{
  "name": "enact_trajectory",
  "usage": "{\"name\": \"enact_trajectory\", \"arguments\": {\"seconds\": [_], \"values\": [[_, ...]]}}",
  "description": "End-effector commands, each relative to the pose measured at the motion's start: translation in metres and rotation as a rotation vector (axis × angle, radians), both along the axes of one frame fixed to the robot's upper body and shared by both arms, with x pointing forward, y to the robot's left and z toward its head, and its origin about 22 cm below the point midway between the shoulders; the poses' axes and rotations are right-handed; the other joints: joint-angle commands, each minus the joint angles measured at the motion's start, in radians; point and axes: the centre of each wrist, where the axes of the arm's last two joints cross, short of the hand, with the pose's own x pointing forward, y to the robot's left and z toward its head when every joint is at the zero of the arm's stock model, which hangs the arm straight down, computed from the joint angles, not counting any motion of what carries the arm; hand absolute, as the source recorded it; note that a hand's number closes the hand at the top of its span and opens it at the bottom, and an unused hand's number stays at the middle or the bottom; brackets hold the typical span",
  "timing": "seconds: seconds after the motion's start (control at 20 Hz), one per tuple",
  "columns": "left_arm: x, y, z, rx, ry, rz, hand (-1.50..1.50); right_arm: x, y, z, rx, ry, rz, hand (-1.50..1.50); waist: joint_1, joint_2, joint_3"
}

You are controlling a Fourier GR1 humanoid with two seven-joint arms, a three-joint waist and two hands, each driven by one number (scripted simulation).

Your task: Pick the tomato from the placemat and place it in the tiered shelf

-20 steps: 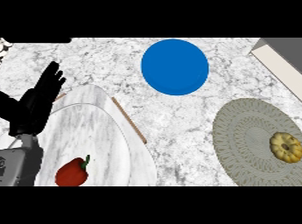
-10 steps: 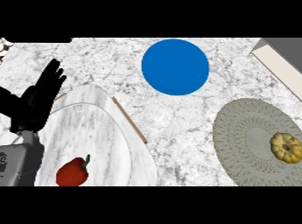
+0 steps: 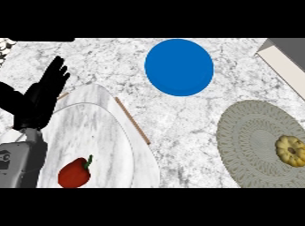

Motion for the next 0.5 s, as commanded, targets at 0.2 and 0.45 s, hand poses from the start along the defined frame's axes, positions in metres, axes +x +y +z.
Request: {"name": "enact_trajectory", "arguments": {"seconds": [0.2,0.45], "values": [[-0.013,-0.002,-0.015,-0.006,0.010,-0.007,0.00,-0.004,-0.019,0.024,0.045,-0.193,-0.024,-1.50,0.018,0.004,0.001],[-0.006,-0.004,0.000,-0.004,-0.002,-0.018,0.00,-0.039,-0.047,0.040,0.148,-0.021,0.097,-1.50,0.004,-0.002,0.001]]}}
